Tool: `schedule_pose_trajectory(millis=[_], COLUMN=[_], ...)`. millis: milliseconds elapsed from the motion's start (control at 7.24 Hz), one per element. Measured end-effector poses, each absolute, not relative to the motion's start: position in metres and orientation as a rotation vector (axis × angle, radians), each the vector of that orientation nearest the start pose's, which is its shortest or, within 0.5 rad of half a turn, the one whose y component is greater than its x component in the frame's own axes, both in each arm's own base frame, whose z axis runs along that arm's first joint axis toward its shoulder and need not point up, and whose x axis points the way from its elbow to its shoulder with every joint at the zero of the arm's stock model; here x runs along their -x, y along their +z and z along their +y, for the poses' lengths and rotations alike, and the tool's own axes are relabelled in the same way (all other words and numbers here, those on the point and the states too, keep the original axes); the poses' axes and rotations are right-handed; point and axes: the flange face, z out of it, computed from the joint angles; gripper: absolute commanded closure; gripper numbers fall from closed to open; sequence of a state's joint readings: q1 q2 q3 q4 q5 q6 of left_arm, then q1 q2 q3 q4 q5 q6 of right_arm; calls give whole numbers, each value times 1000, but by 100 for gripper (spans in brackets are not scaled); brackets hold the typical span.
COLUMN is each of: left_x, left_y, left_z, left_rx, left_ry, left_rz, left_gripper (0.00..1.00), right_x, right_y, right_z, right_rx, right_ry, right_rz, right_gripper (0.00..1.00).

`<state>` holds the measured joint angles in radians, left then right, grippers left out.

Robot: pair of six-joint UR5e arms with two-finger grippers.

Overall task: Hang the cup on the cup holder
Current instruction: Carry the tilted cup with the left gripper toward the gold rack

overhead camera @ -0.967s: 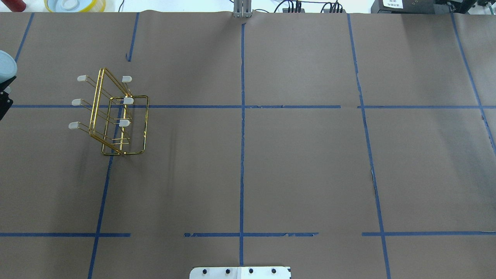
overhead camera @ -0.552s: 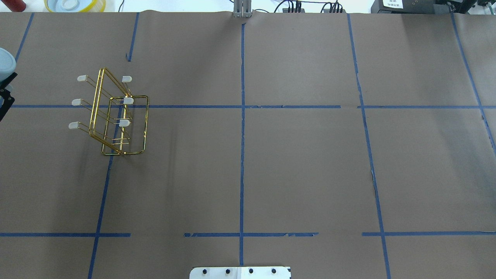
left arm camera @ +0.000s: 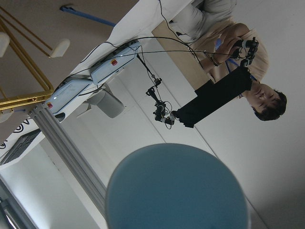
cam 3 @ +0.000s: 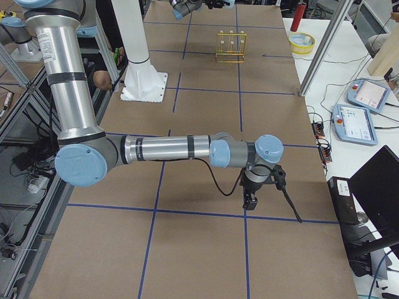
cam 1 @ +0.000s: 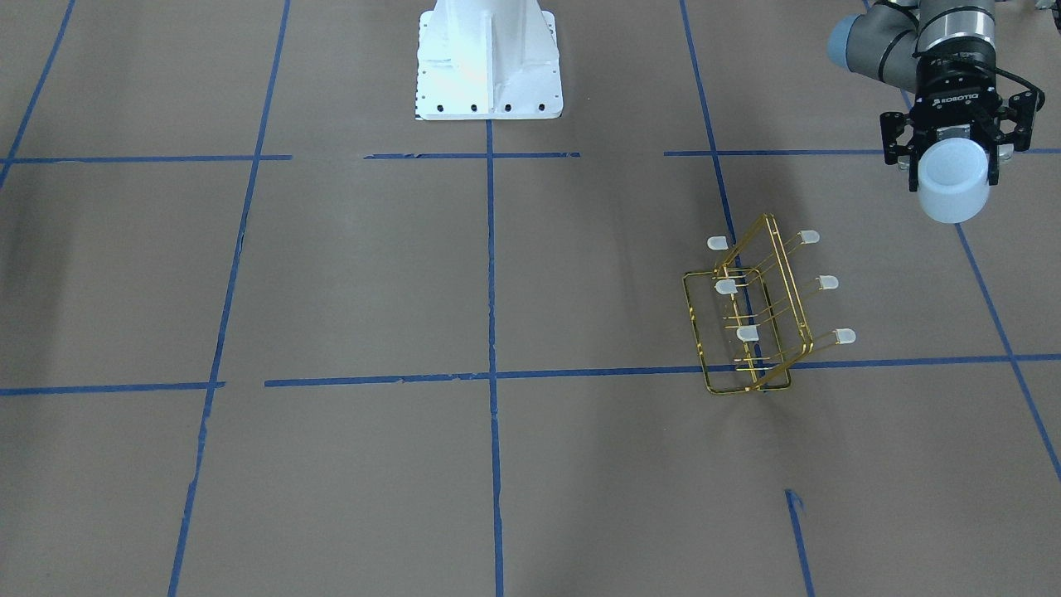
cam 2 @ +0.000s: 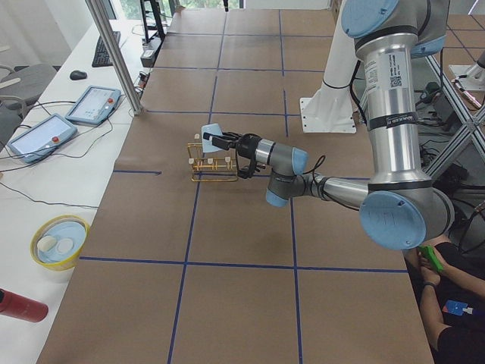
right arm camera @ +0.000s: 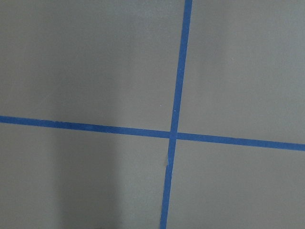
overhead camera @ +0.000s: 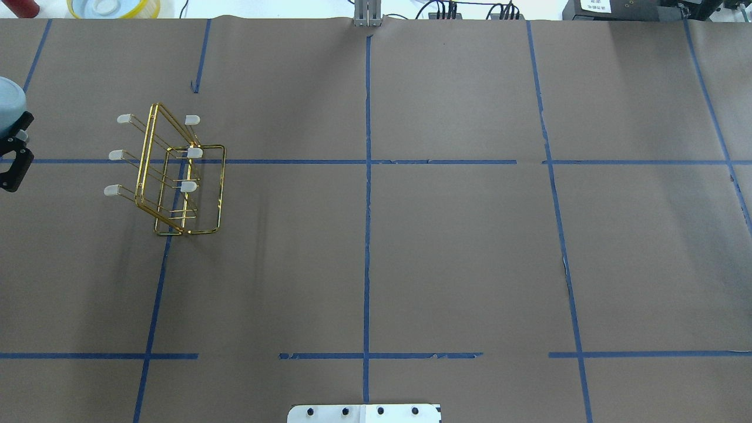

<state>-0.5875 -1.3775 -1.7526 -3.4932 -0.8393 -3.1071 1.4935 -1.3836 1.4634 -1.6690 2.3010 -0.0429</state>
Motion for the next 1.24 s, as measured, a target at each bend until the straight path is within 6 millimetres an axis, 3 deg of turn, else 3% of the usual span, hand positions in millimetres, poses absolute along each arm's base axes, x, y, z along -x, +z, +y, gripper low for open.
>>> schedule_pose_trajectory(millis=[276, 552, 1243], left_x=[-195, -227, -282], left_y=[483, 493, 487], left_z=[-349, -343, -324], left_rx=[587, 632, 707], left_ry=[-2024, -2122, -2268], left_rz=[2458, 2503, 2597], left_gripper=[100, 100, 100], right_x=[-23, -23, -23], right_y=[625, 625, 625], right_z=[-572, -572, -572], right_rx=[30, 30, 30], right_ry=[-108, -108, -108], right_rz=[-730, -730, -730], right_gripper=[0, 0, 0])
